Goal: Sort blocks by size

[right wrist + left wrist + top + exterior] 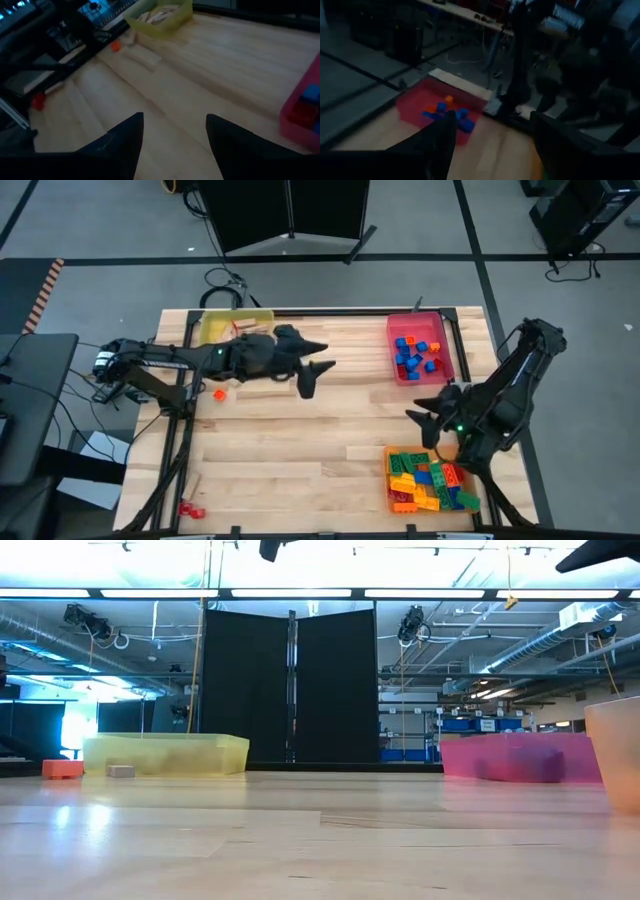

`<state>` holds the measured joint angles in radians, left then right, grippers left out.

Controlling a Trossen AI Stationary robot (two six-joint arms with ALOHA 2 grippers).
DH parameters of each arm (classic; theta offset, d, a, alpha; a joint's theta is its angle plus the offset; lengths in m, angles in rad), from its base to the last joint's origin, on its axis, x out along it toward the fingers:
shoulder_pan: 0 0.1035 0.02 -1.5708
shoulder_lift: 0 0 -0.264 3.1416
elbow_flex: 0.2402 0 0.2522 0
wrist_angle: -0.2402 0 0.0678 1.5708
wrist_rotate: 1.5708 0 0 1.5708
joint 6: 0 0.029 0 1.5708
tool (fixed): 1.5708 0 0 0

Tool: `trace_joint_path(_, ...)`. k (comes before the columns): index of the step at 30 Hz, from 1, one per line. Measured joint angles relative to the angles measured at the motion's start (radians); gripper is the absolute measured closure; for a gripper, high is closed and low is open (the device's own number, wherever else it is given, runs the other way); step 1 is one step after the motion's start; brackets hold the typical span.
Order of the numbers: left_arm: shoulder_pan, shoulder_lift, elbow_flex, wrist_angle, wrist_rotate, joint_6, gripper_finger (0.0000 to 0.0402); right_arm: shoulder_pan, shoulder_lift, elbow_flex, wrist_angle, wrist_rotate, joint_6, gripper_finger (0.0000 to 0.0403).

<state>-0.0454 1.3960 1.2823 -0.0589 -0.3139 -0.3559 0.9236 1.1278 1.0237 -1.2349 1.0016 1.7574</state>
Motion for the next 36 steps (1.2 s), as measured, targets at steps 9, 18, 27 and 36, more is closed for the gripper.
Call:
trace_joint_path(9, -0.139, 0.000, 0.031, -0.341, -0.220, -0.035, 0.0145, -0.059, 0.013, 0.000, 0.036, -0.005, -0.193, 0.0178)
trace_joint_path(18, -0.125, -0.002, 0.192, -1.117, -0.242, -0.813, 0.0145, -0.163, 0.011, 0.000, 0.035, -0.008, -0.412, 0.0181)
trace_joint_path(27, -0.123, 0.001, 0.159, -1.421, -0.128, -1.018, 0.0145, -0.266, -0.029, 0.000, 0.042, -0.068, -0.607, 0.0188)
trace_joint_path(36, -0.003, 0.001, 0.026, -1.452, 0.145, -0.811, 0.0145, -0.338, -0.032, 0.000, 0.145, -0.141, -0.774, 0.0190)
